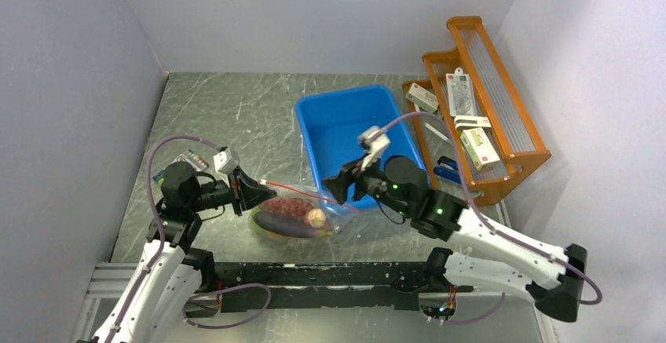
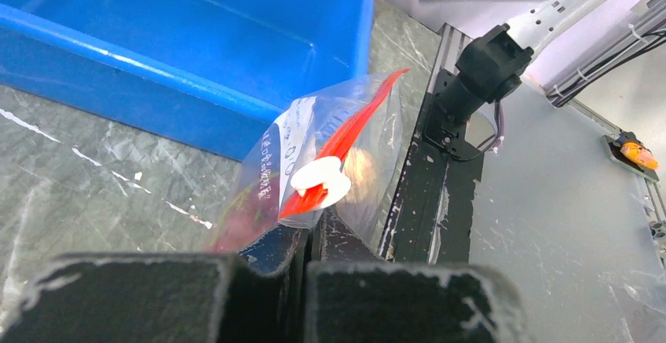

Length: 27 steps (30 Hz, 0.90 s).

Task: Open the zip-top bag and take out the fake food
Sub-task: Move the bin to the center of the board.

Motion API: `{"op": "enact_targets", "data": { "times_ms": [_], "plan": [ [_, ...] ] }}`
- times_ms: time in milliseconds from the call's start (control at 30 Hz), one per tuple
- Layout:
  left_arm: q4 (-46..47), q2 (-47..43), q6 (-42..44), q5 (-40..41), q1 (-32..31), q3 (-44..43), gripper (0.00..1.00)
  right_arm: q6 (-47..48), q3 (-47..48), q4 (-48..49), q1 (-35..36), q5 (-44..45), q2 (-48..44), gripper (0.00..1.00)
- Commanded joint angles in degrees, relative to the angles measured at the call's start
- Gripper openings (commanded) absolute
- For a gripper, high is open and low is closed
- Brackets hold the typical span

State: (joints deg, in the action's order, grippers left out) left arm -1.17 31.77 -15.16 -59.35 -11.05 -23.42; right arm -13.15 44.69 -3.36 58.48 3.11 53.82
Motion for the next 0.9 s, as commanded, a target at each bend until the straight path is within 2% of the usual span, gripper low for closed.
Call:
{"op": "enact_targets", "data": {
  "times_ms": [0,133,233,400,500,667,767,867],
  "plan": [
    [0.0,-0.5,1.1,0.4,-0.4,-1.2,0.07,-34.5,1.2,-22.4,-0.1,22.6,-7.1,0.67],
    [0.1,-0.5,1.0,0.5,-0.4,-1.0,0.07,-55.8,0.6,-40.8,-0.1,20.3,-11.3,0.68],
    [0.1,-0.2,1.0,0.6,-0.4,-1.1,0.07,-63.5,-2.4,-45.8,0.0,17.6,-14.4,0.69],
    [0.1,-0.1,1.1,0.4,-0.3,-1.0,0.07,-64.7,-6.1,-41.6,-0.1,18.5,-16.4,0.71],
    [0.0,-0.1,1.1,0.4,-0.4,-1.1,0.07,-63.4,-6.4,-38.2,-0.1,22.3,-12.9,0.73],
    [0.3,0.0,0.9,-0.1,-0.6,-1.0,0.07,-58.7,-6.5,-26.0,-1.4,29.8,-4.6,0.75],
    [0.2,0.2,0.9,0.1,-1.0,-1.0,0.07,-57.0,-5.4,-21.7,-7.3,29.0,0.2,0.74],
    [-0.4,0.4,1.0,0.6,-1.4,-1.1,0.07,-52.1,-6.2,-17.0,-17.1,21.5,3.5,0.74]
  ]
}}
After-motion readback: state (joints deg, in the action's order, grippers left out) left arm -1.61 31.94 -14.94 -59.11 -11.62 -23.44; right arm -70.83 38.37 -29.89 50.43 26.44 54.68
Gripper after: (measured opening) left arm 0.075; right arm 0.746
